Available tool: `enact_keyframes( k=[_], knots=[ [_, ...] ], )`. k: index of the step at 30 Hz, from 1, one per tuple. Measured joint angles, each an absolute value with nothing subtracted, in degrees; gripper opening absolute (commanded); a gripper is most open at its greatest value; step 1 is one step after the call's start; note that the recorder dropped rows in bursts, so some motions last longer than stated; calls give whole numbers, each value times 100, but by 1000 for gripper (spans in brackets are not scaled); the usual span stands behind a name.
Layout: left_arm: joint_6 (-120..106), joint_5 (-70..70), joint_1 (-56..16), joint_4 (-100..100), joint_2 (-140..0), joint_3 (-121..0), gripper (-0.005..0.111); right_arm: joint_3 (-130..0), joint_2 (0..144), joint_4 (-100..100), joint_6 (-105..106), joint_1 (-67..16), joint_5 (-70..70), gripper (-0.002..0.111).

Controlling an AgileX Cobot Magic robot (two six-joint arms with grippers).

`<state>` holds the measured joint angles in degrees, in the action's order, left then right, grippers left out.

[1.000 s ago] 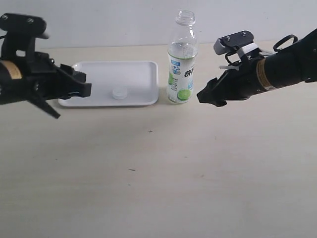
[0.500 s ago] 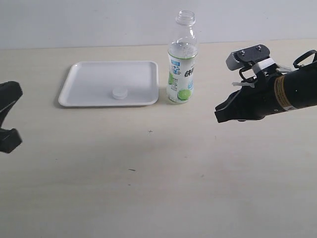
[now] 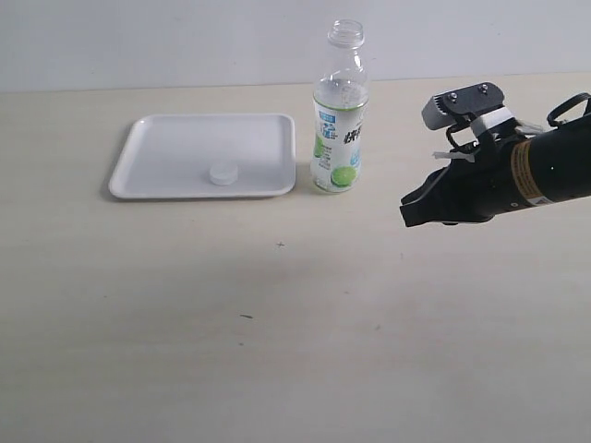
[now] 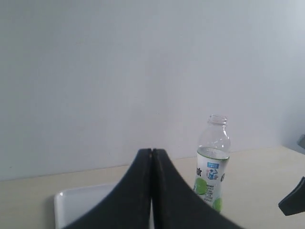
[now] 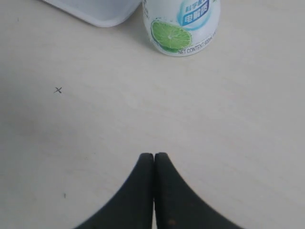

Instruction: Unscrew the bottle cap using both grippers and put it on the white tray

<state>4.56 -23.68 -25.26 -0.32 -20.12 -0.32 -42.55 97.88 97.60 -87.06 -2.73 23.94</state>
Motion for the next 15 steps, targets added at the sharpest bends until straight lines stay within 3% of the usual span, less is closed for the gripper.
enact_keyframes(
  k=[15],
  knots=[
    [603,-501,-2341,-32,-38,-18,0,-4255,9788,9760,-8695,-273,2390,0]
  ],
)
